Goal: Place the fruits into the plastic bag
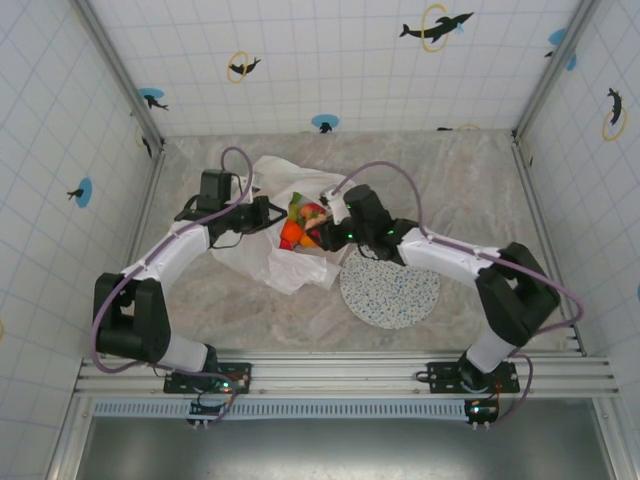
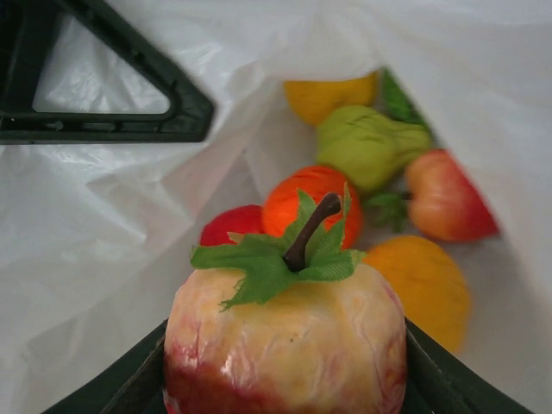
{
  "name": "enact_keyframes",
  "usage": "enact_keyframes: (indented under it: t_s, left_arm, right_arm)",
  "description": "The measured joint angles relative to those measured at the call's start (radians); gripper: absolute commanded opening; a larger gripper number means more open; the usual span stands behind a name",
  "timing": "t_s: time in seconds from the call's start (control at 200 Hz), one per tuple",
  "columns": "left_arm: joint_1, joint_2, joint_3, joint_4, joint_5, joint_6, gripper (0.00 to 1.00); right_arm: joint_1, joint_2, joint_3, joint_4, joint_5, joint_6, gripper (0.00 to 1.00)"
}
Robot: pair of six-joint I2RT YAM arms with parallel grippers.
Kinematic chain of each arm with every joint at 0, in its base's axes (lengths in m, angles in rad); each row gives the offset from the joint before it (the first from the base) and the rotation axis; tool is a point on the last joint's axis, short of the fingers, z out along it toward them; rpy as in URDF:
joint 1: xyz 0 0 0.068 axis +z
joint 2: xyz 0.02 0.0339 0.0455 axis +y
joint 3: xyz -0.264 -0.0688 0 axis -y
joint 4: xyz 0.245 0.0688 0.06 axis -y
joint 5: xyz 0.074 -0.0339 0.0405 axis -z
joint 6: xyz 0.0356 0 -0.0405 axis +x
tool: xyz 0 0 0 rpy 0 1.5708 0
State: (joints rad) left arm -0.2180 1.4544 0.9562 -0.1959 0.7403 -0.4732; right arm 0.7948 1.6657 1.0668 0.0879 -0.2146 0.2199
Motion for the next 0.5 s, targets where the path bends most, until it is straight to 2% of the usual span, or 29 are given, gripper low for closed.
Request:
enact_keyframes:
  t_s: [0.245, 0.495]
  left_arm:
    - [-0.01, -0.04, 0.0, 0.0, 0.006, -0.007, 0.0]
    - [-0.013, -0.054, 0.0, 0.0, 0.008, -0.02, 0.0]
  right_arm:
    - [0.037, 0.131, 0.042, 0.081, -0.143, 0.095, 0.47]
    - [0.056, 0.182, 0.033, 0.198, -0.238, 0.212, 0.47]
